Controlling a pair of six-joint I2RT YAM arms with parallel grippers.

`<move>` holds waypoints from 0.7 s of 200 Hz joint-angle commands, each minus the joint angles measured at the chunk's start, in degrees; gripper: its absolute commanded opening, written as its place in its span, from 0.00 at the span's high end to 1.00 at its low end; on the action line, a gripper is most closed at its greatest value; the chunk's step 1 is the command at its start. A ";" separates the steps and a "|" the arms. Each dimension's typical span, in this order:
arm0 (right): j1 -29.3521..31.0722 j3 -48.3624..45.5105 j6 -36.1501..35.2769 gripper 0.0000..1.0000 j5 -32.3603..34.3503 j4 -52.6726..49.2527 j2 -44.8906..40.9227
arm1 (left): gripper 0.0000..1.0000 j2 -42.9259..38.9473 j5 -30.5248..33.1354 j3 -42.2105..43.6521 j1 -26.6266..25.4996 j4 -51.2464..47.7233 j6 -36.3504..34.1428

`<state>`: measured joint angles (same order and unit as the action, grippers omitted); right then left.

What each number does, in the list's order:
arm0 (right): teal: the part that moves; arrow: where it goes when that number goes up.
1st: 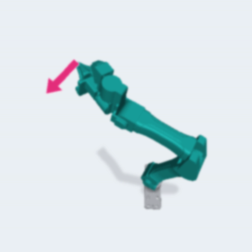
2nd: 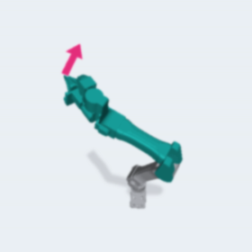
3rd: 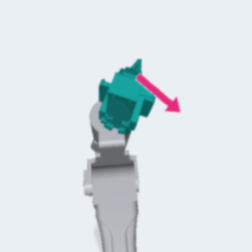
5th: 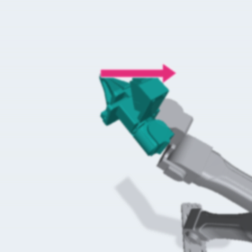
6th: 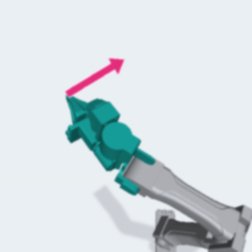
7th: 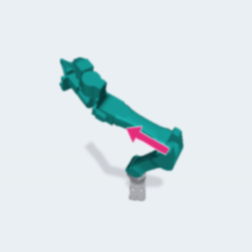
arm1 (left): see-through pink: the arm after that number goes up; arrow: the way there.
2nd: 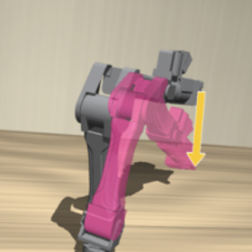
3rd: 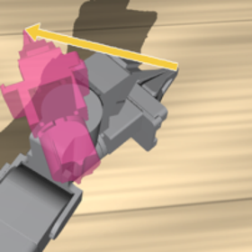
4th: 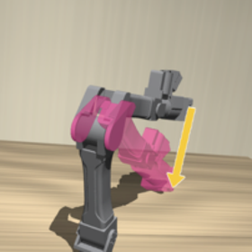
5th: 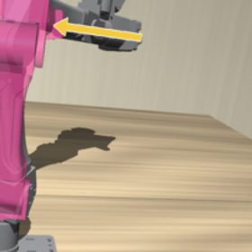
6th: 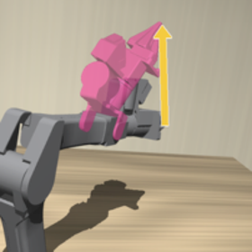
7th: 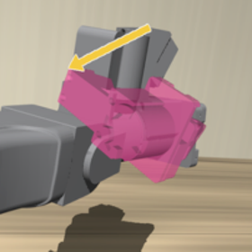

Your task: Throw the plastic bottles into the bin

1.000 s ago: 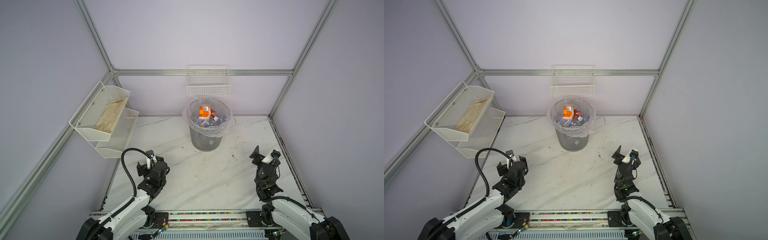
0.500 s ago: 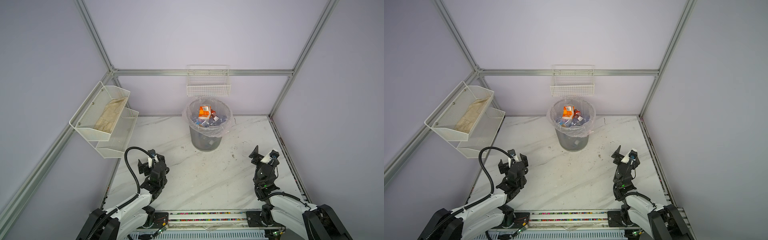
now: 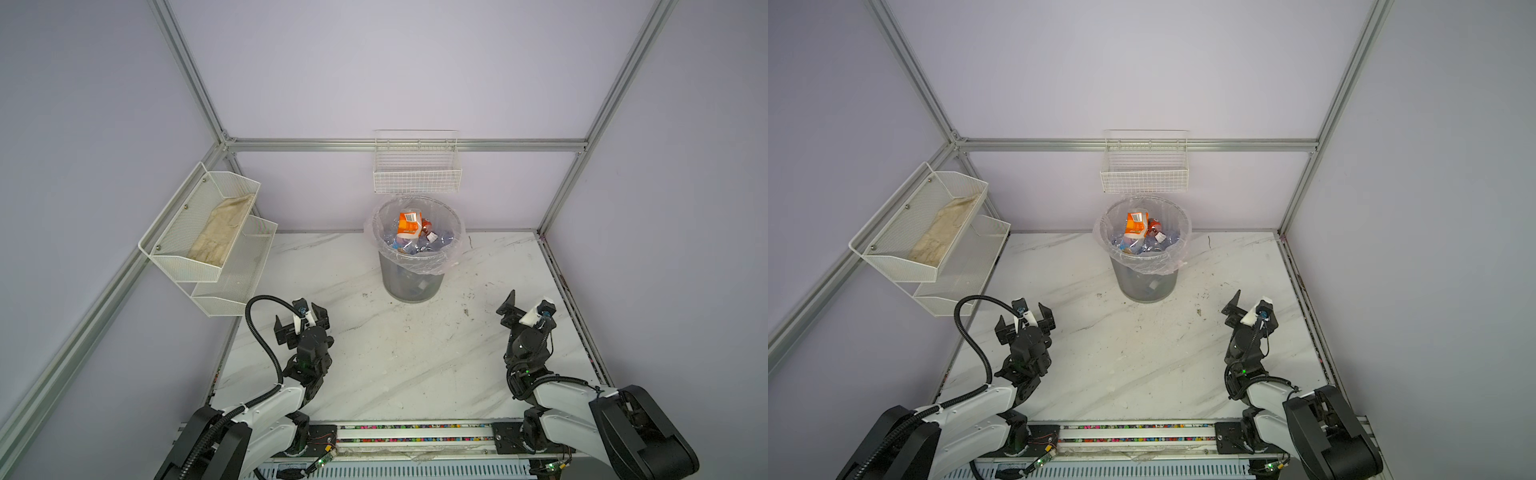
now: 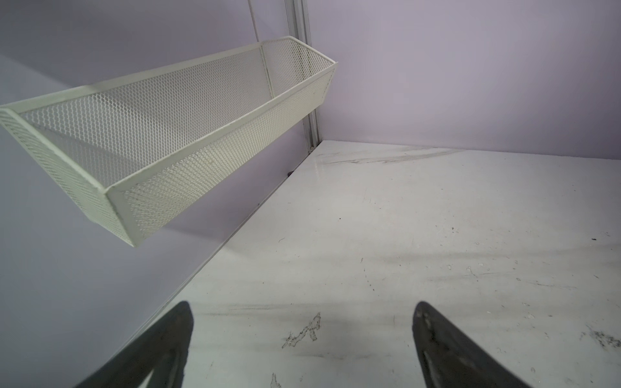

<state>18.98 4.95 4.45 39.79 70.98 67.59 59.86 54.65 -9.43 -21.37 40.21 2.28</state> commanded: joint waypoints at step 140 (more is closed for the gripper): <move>0.20 2.69 -5.59 0.03 0.47 28.21 21.15 | 0.00 16.81 -3.41 1.06 3.34 30.04 -6.29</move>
<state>18.98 6.76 0.43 39.72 89.27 87.18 74.91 51.03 -8.58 -18.37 60.07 -1.21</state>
